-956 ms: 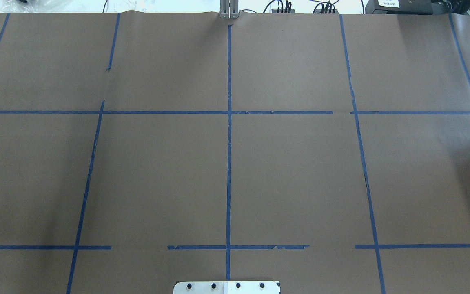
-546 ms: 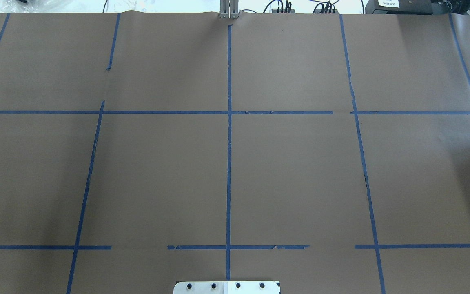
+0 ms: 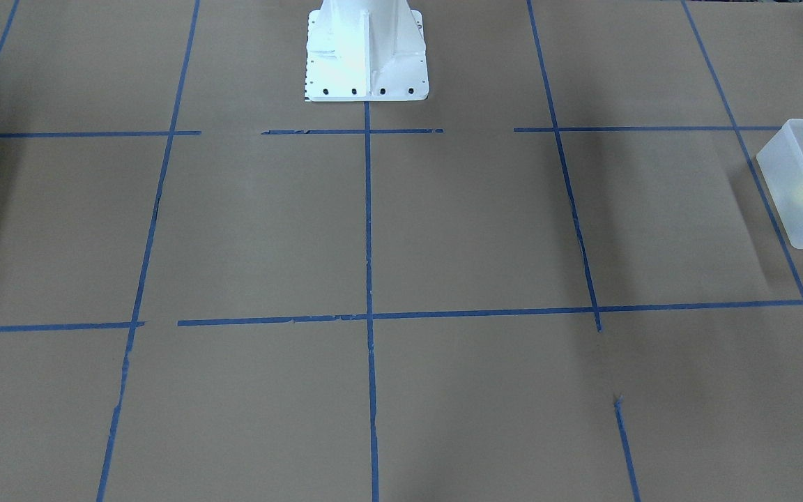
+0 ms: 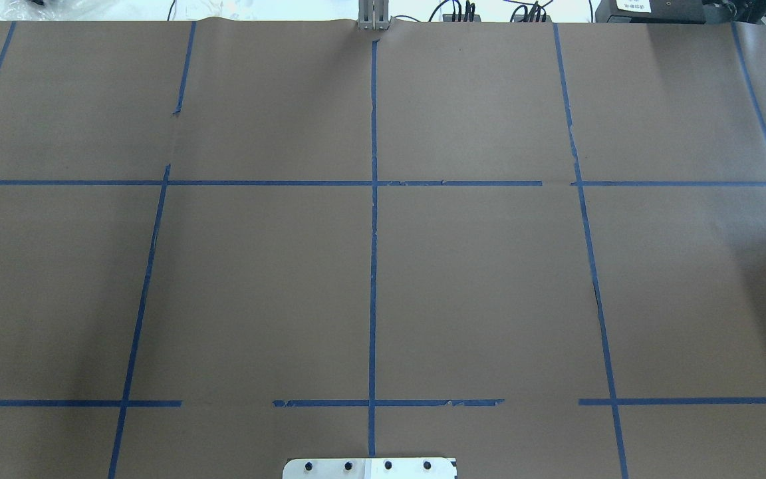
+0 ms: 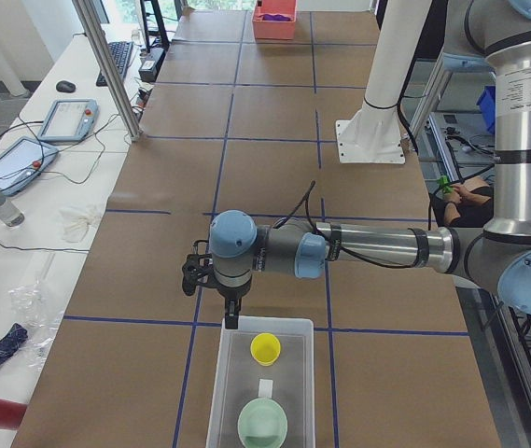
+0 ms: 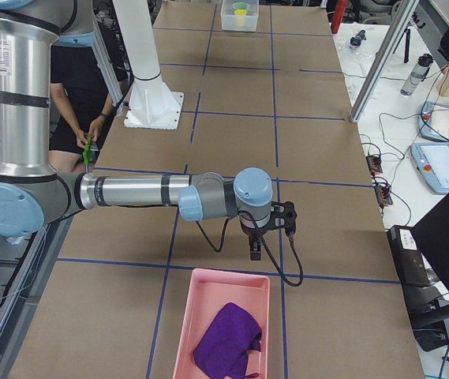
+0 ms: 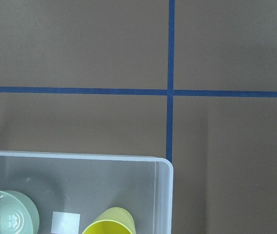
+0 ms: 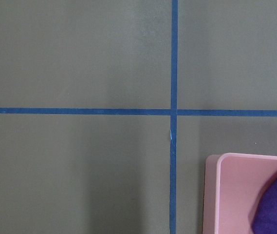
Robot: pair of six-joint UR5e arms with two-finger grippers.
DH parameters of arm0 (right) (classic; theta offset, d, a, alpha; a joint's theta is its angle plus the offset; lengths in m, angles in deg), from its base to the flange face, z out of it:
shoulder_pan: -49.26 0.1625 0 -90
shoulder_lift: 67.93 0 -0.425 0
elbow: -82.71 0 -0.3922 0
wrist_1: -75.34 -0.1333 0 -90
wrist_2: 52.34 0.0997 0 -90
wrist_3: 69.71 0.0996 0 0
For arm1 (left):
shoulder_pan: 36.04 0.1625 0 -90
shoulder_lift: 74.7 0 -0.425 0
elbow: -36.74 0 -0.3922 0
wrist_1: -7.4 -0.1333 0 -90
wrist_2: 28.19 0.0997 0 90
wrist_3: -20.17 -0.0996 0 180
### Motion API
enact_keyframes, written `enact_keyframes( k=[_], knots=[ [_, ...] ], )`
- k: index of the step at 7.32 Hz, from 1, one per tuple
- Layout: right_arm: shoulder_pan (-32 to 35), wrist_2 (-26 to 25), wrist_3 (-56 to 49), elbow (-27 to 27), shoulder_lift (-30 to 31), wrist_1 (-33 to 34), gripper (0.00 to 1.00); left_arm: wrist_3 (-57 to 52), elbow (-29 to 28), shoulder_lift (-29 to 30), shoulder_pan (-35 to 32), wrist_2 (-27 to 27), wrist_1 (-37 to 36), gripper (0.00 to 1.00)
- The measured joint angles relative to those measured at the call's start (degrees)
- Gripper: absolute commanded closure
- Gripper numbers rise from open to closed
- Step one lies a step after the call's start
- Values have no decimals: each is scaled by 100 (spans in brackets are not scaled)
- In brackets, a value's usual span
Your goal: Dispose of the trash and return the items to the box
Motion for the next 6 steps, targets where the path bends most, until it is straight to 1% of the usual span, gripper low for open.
enact_keyframes(
  k=[6],
  knots=[
    [0, -2, -7, 2, -7, 0, 0, -1, 31, 41, 7, -59, 2, 0]
  ],
)
